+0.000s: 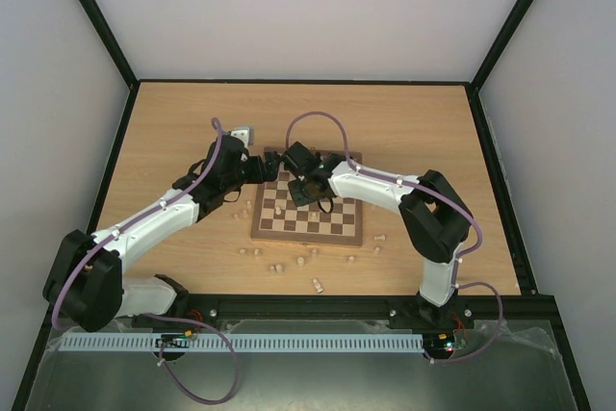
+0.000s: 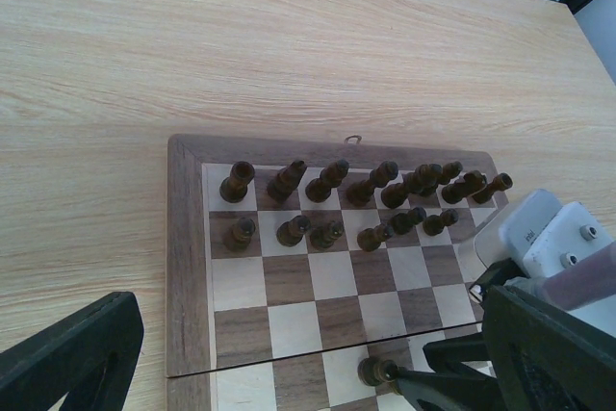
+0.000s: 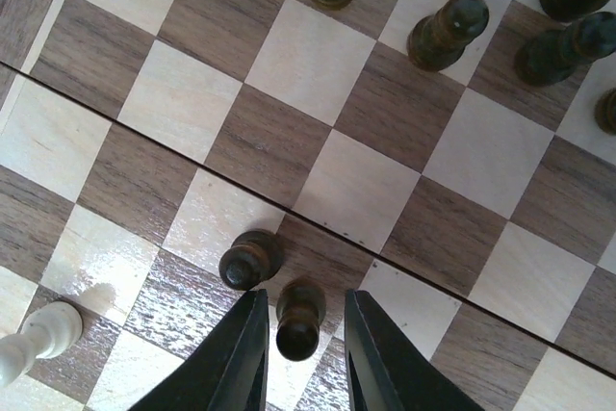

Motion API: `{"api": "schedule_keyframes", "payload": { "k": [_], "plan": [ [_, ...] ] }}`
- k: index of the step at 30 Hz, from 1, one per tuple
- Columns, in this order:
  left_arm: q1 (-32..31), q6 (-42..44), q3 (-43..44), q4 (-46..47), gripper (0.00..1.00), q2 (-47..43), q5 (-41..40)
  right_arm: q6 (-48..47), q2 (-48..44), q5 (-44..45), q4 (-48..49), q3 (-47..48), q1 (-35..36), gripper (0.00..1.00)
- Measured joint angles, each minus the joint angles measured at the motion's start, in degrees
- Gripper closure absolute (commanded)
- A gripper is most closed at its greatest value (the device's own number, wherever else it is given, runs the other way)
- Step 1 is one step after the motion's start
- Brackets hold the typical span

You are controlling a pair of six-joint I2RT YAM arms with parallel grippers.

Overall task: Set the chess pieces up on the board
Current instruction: Pick up the chess piece from the chessboard.

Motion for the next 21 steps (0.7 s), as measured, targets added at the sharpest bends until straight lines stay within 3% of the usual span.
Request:
{"api": "schedule_keyframes", "payload": {
  "k": [9,14,21],
  "plan": [
    [0.00,0.00,0.00,-0.02,0.00,0.00,0.02,0.02,1.01,0.85,0.00,0.31,0.00,0.83],
    [0.00,0.00,0.00,-0.02,0.00,0.00,0.00,-0.02,1.14,1.29,-0.02,0.31,0.00,0.92],
    [0.00,0.00,0.00,-0.02,0.01,0.00,0.02,0.00,1.05,2.89,-0.28,0.31,0.00,0.92]
  ]
}}
